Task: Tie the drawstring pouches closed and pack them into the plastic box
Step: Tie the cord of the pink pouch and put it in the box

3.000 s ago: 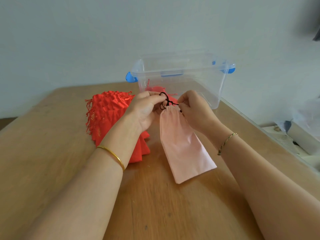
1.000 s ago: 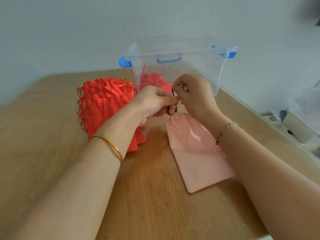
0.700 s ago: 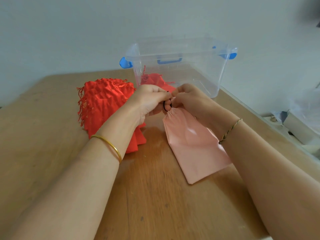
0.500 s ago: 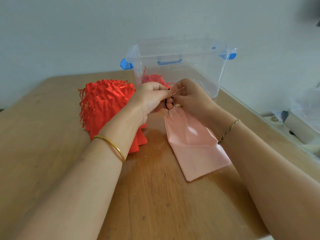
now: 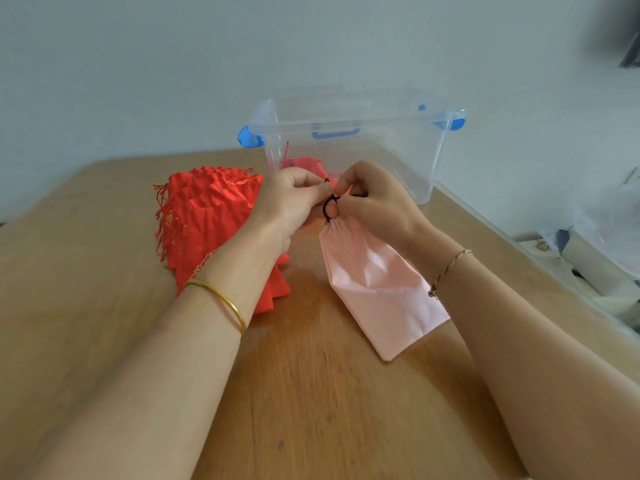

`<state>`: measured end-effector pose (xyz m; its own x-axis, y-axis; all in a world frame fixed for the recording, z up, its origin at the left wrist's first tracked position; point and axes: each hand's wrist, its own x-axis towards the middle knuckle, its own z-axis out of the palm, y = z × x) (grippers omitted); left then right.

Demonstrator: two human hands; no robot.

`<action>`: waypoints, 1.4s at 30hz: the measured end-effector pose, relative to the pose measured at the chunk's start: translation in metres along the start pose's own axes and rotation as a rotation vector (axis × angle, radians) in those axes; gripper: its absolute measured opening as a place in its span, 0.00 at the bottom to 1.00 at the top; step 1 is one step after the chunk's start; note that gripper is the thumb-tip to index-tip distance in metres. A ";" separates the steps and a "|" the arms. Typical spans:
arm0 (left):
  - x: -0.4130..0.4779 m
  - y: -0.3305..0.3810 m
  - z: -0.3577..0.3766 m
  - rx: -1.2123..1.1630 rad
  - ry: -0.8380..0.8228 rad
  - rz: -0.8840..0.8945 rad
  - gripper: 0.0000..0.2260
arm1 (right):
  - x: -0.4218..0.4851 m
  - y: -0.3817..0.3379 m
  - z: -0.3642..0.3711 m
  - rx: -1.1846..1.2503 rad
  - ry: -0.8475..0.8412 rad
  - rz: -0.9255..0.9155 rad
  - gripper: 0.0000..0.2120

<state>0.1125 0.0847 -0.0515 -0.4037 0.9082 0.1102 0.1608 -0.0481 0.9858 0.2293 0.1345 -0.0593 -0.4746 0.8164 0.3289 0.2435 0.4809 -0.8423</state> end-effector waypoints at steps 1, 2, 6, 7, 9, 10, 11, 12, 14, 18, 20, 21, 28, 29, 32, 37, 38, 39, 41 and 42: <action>0.001 0.000 0.000 0.002 0.009 0.004 0.08 | 0.000 0.000 0.000 0.004 -0.001 -0.009 0.09; 0.001 0.000 -0.001 -0.003 0.015 0.008 0.08 | 0.001 0.001 0.000 0.003 0.005 -0.020 0.10; 0.002 -0.001 -0.003 0.003 0.051 0.015 0.08 | 0.002 0.002 0.001 -0.049 -0.008 -0.071 0.09; 0.003 -0.001 -0.003 0.010 0.062 0.019 0.08 | 0.002 0.002 0.001 -0.066 -0.014 -0.080 0.09; 0.003 -0.002 -0.004 0.009 0.075 0.024 0.09 | 0.001 0.002 0.001 -0.103 -0.008 -0.101 0.08; 0.003 -0.002 -0.004 0.012 0.077 0.026 0.09 | 0.002 0.001 0.001 -0.121 0.000 -0.112 0.08; 0.003 -0.002 -0.004 0.019 0.077 0.028 0.09 | 0.001 0.001 0.001 -0.141 0.008 -0.124 0.08; 0.003 -0.002 -0.003 0.026 0.076 0.030 0.09 | 0.001 0.000 0.001 -0.167 0.015 -0.136 0.08; 0.003 -0.002 -0.003 0.034 0.078 0.037 0.09 | 0.001 -0.002 0.000 -0.241 0.019 -0.163 0.07; 0.004 -0.003 -0.005 0.084 0.088 0.055 0.09 | 0.001 -0.003 0.002 -0.434 0.013 -0.255 0.05; 0.003 -0.002 -0.006 0.088 0.078 0.054 0.08 | 0.002 -0.001 0.004 -0.495 0.013 -0.275 0.04; 0.004 -0.002 -0.007 0.088 0.076 0.049 0.08 | 0.002 0.000 0.004 -0.508 0.016 -0.273 0.04; 0.007 0.008 -0.009 0.075 -0.027 -0.058 0.12 | 0.003 0.002 0.005 -0.259 0.049 -0.092 0.06; 0.007 0.008 -0.008 0.094 -0.032 -0.044 0.14 | 0.002 0.002 0.005 -0.229 0.041 -0.079 0.06; 0.003 0.010 -0.006 0.169 0.021 0.044 0.18 | 0.001 0.001 0.005 -0.126 0.057 -0.030 0.07; 0.002 0.009 -0.001 0.302 0.124 0.217 0.18 | 0.001 0.001 0.004 -0.049 0.087 0.016 0.08; 0.002 0.008 0.000 0.326 0.145 0.246 0.17 | 0.001 0.000 0.004 -0.047 0.091 0.020 0.08; 0.002 0.008 -0.001 0.342 0.160 0.268 0.16 | 0.001 -0.001 0.004 -0.030 0.091 0.032 0.08; 0.004 0.008 -0.001 0.376 0.168 0.305 0.15 | 0.000 0.000 0.002 0.086 0.069 0.090 0.06; 0.005 0.007 0.000 0.405 0.165 0.325 0.14 | 0.000 0.001 0.001 0.168 0.045 0.130 0.06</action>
<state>0.1118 0.0885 -0.0436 -0.4062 0.7943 0.4519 0.6217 -0.1222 0.7737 0.2288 0.1346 -0.0602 -0.4091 0.8834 0.2286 0.1540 0.3138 -0.9369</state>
